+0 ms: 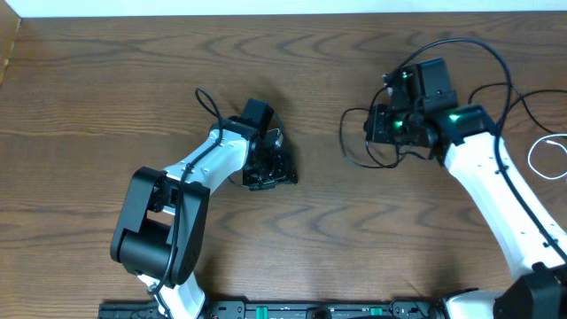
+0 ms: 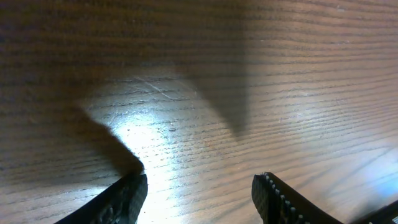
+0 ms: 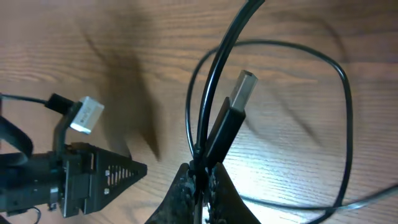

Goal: Untangle cables
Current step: 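Carry the black cable to the right edge and release it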

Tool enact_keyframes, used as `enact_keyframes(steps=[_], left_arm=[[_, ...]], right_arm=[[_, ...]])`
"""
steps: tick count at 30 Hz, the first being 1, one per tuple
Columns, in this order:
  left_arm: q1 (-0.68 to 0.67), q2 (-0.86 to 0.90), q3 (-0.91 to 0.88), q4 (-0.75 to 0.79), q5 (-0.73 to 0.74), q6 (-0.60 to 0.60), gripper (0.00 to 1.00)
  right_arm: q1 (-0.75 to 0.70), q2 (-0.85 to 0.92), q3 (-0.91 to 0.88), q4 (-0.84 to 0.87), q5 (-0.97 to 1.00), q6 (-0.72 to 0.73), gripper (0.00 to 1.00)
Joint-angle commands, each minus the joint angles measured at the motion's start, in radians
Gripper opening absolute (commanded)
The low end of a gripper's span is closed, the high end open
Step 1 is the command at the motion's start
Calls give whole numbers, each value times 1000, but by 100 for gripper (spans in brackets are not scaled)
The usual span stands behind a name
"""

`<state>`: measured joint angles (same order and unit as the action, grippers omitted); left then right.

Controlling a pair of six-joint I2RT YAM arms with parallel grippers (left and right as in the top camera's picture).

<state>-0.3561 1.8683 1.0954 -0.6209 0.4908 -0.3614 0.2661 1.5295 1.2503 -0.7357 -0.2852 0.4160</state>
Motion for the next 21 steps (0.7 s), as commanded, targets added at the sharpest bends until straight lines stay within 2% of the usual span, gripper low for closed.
enact_keyframes(steps=[1, 6, 16, 21], left_arm=[[-2, 6, -3, -8, -39, 13, 60], [-2, 6, -3, -8, -39, 13, 60], [-2, 6, -3, -12, -39, 14, 60], [-2, 6, -3, -11, -40, 13, 60]], right_arm=[[-23, -36, 13, 9, -13, -14, 1], [-97, -60, 13, 96, 19, -51, 1], [-465, -99, 13, 216, 390, -83, 1], [-632, -89, 13, 216, 459, -93, 1]])
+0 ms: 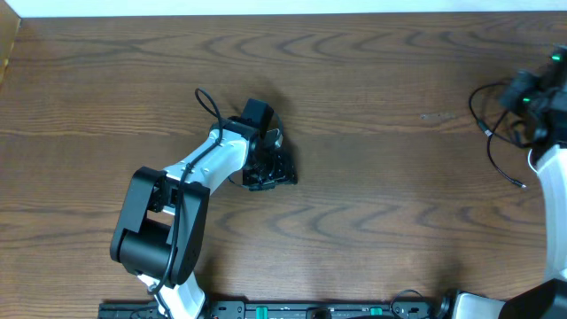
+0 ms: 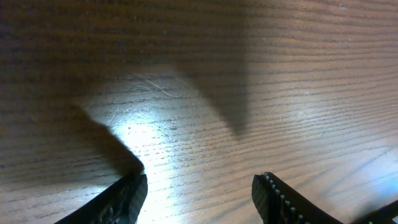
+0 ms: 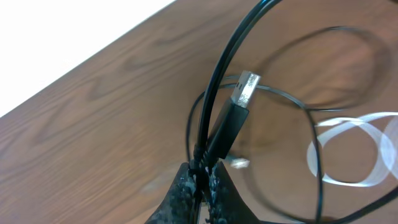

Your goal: Untangle cables

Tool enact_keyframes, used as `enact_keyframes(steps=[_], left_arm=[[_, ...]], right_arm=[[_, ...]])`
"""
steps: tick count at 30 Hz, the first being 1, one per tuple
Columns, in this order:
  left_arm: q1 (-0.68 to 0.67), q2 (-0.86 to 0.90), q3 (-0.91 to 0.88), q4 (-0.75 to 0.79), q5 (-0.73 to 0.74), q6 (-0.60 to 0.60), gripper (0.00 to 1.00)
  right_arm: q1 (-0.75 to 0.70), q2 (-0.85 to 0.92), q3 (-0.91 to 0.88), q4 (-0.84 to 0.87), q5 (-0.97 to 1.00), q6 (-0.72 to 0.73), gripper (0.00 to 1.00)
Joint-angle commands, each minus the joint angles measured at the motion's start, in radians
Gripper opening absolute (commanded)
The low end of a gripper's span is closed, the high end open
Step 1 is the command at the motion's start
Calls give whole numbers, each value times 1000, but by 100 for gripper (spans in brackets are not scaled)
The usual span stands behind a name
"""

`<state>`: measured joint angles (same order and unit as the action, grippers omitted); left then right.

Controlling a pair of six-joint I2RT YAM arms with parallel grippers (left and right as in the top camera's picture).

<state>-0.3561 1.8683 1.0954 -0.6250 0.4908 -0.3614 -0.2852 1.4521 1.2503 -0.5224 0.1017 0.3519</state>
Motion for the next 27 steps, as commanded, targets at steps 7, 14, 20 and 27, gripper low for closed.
enact_keyframes(steps=[7, 14, 20, 27], left_arm=[[-2, 6, -3, -11, -39, 13, 61], [-2, 6, -3, -11, -39, 13, 60], [-2, 6, -3, -10, -40, 13, 60], [0, 3, 14, 2, -145, 14, 61]], right_arm=[[-221, 23, 12, -3, 72, -32, 6], [-266, 95, 12, -18, -199, -107, 70], [-216, 165, 12, -93, -416, -107, 64], [-47, 209, 12, -180, -568, -235, 68]])
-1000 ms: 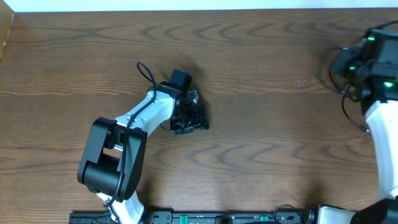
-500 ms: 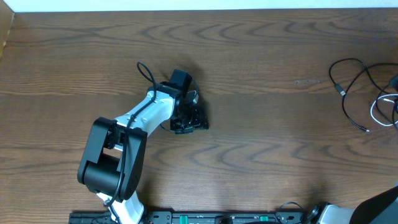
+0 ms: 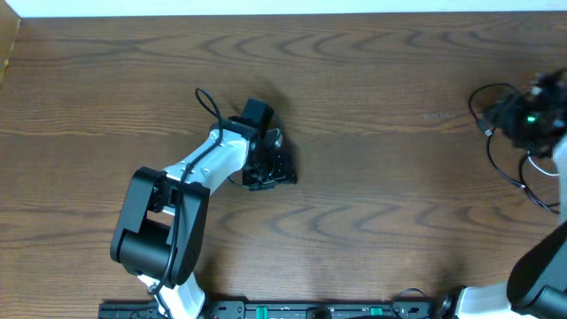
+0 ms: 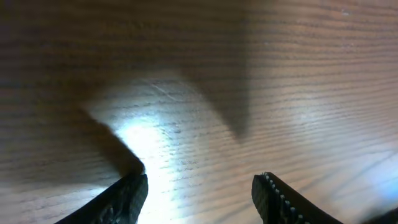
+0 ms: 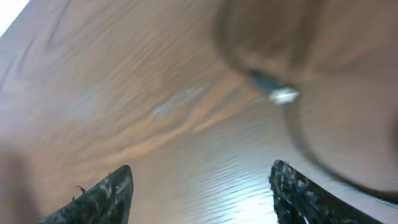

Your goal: Untangle cables

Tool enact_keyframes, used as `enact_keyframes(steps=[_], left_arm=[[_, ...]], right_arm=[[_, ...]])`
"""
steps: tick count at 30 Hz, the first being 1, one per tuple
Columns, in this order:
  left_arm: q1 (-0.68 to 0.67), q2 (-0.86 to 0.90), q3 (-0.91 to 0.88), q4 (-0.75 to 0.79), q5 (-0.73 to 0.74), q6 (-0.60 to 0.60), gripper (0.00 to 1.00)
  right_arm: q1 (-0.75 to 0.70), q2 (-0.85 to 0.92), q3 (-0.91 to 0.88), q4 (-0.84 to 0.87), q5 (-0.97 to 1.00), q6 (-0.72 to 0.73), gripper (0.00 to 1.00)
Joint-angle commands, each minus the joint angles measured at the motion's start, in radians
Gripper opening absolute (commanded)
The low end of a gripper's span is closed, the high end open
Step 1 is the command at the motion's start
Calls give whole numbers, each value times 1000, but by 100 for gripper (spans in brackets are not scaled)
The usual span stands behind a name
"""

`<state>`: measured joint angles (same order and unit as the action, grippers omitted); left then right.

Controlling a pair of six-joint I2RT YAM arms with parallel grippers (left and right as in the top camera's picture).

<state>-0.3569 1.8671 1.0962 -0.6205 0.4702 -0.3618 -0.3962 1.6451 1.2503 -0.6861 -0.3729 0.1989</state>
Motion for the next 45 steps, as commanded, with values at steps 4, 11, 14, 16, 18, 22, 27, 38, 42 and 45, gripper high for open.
enact_keyframes(steps=[4, 11, 14, 16, 18, 22, 27, 38, 42, 45], left_arm=[[1, -18, 74, -51, -199, 71, 71], [19, -40, 226, -269, -443, 99, 87], [69, -40, 245, -361, -445, 64, 92], [100, -40, 245, -419, -444, 23, 92], [122, -40, 245, -473, -444, 2, 92], [153, -43, 245, -586, -430, 7, 92], [149, -112, 203, -629, -430, 13, 92], [148, -705, -171, -327, -429, 66, 92], [148, -1009, -264, -247, -444, 66, 93], [148, -1182, -272, -248, -463, 65, 93]], right_arm=[[232, 32, 12, -44, -75, -160, 70], [489, 47, 12, -60, 184, -160, 92], [569, 48, 12, -128, 259, -159, 99], [591, 48, 11, -173, 262, -159, 99], [603, 48, 11, -219, 262, -154, 99], [607, 48, 6, -333, 246, -124, 99], [607, 41, -23, -406, 244, -98, 99], [607, -410, -405, -95, 214, -56, 99], [607, -687, -540, -9, 268, -53, 99], [607, -863, -596, 5, 305, -54, 99]])
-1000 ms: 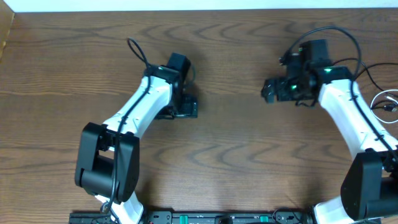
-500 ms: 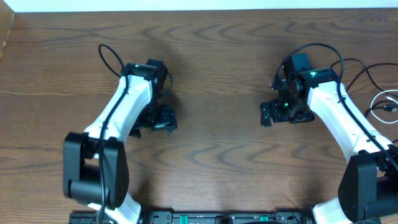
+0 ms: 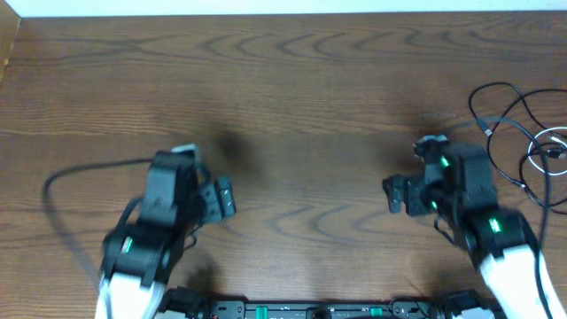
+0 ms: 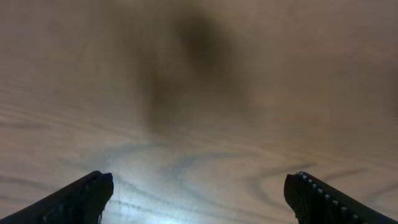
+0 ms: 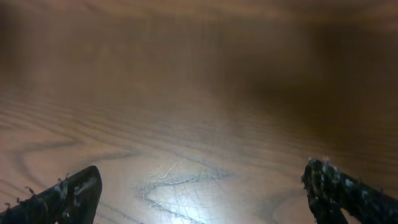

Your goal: Untangle cables

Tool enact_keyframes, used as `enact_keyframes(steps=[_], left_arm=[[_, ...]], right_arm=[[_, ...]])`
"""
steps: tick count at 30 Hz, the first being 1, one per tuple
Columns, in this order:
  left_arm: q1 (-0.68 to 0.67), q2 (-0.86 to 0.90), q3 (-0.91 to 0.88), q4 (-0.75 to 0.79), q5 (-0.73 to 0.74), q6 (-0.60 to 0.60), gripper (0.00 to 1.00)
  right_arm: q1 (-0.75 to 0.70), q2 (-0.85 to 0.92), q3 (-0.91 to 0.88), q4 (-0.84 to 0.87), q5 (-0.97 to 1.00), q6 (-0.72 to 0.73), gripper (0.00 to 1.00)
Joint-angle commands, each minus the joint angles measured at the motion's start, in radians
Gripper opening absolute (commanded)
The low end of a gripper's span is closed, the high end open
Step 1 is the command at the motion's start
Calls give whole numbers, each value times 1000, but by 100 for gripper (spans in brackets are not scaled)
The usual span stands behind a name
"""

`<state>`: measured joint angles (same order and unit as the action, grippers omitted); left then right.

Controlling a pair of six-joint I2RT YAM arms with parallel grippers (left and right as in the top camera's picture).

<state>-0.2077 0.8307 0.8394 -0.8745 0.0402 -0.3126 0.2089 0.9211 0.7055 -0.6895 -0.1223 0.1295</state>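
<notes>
The black cable [image 3: 496,86] lies in loose loops at the table's far right edge in the overhead view, next to a thin white cable loop [image 3: 535,142]. My right gripper [image 3: 399,193] is open and empty, well to the left of both cables; its wrist view shows the right gripper [image 5: 202,193] over bare wood only. My left gripper [image 3: 219,198] stands open at the front left, far from the cables. The left gripper [image 4: 199,194] in its wrist view has its fingers wide apart with nothing between them.
The brown wooden table [image 3: 310,80] fills the overhead view, with a white strip along its far edge. Both arms sit near the front edge, above a black rail at the bottom. A blurred grey line arcs left of the left arm.
Both arms have moved back toward the table's front edge. The left gripper has left the table's middle and opened wider. The right gripper has moved away from the cables at the right edge.
My right gripper was shut on the black USB cable at centre right, the left resting slightly open mid-table. Then the right held the cable at the far right by the white loop. Then it was open, the cable released. Now both arms are drawn back, open.
</notes>
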Motion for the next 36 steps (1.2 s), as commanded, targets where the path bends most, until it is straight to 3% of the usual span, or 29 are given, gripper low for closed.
enact_keyframes(steps=[1, 5, 10, 29, 36], left_arm=[[-1, -183, -15, 5, -34, 16, 94], [-1, -355, -15, 1, -34, 16, 94], [-1, -455, -15, 1, -34, 16, 94], [-1, -460, -16, -11, -34, 16, 95], [-1, -460, -16, -11, -34, 16, 95]], right_arm=[[2, -174, -58, 6, 56, 15, 99], [2, -320, -66, -14, 56, 15, 99], [2, -380, -66, -14, 56, 15, 99], [1, -390, -66, -256, 63, 15, 99], [-79, -521, -86, -129, 106, -54, 99]])
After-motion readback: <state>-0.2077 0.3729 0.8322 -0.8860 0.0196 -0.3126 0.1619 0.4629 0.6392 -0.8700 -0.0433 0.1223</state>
